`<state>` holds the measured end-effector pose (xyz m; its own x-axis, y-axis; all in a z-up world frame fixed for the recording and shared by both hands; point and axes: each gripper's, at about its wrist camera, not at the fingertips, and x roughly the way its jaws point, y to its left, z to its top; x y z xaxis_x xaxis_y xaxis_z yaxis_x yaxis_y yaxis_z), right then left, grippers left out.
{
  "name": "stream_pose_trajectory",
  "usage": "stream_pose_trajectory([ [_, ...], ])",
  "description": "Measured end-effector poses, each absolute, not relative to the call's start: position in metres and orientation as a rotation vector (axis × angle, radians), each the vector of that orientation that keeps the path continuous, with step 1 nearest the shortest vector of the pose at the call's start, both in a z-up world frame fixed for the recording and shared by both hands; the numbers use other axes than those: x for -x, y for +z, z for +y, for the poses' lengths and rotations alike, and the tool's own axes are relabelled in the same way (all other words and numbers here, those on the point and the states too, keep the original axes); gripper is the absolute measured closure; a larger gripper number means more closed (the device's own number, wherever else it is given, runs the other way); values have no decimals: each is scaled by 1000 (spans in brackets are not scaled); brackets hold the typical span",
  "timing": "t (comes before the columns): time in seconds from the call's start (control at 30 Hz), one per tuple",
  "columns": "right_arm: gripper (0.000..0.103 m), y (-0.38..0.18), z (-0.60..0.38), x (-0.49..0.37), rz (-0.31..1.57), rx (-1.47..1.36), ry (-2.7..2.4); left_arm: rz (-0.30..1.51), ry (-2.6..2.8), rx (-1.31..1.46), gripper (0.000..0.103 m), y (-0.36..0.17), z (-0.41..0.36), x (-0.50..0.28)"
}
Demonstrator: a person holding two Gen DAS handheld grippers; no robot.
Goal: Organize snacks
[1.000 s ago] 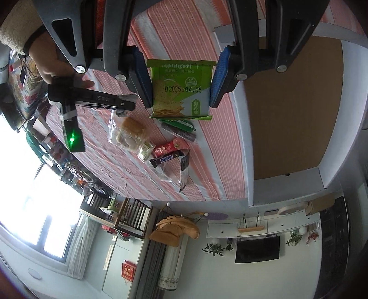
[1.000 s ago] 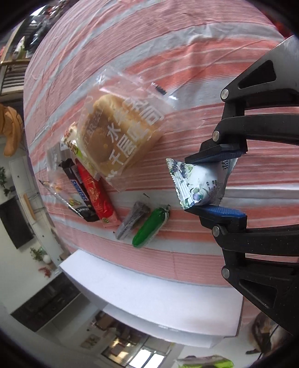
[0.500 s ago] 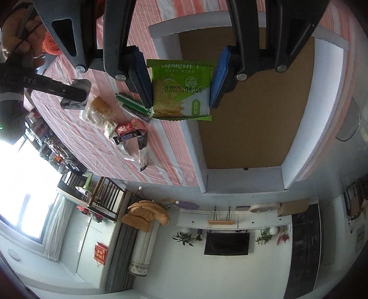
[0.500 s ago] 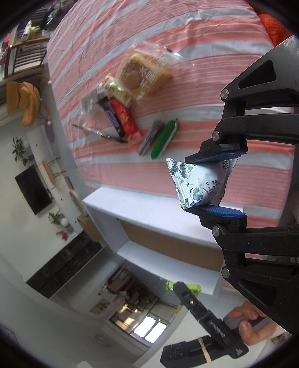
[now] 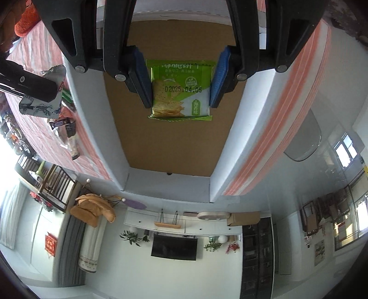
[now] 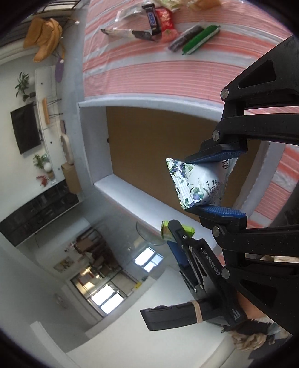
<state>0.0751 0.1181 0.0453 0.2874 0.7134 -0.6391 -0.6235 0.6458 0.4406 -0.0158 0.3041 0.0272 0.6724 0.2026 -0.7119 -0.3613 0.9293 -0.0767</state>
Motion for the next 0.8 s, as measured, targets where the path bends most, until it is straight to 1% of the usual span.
stream_pose_trajectory([
  [0.07, 46, 37, 125, -81, 935, -71, 847, 808, 358, 189, 42, 17, 309, 13],
  [0.1, 32, 32, 123, -83, 946, -67, 839, 821, 372, 177, 23, 13, 310, 11],
  [0.13, 31, 32, 119, -83, 945, -72, 836, 824, 386, 168, 12, 9, 308, 11],
  [0.17, 31, 30, 112, -84, 943, -72, 824, 820, 393, 160, 11, 6, 307, 11],
  [0.37, 31, 34, 52, -80, 915, -69, 697, 810, 330, 157, 11, 6, 282, 3],
  [0.43, 30, 35, 27, -79, 929, -41, 628, 790, 284, 162, 11, 12, 264, 1],
  [0.5, 26, 29, 0, -80, 969, 26, 533, 777, 218, 162, 10, 18, 240, -4],
  [0.57, 26, 20, -28, -82, 1010, 101, 425, 772, 120, 150, 10, 23, 207, -7],
  [0.67, 26, -13, -80, -84, 1098, 161, 258, 786, -57, 120, 6, 26, 148, -10],
  [0.7, 26, -26, -98, -85, 1134, 153, 214, 799, -118, 112, 3, 24, 128, -12],
  [0.8, 26, -65, -145, -89, 1211, 117, 93, 875, -289, 92, 3, 4, 67, -23],
])
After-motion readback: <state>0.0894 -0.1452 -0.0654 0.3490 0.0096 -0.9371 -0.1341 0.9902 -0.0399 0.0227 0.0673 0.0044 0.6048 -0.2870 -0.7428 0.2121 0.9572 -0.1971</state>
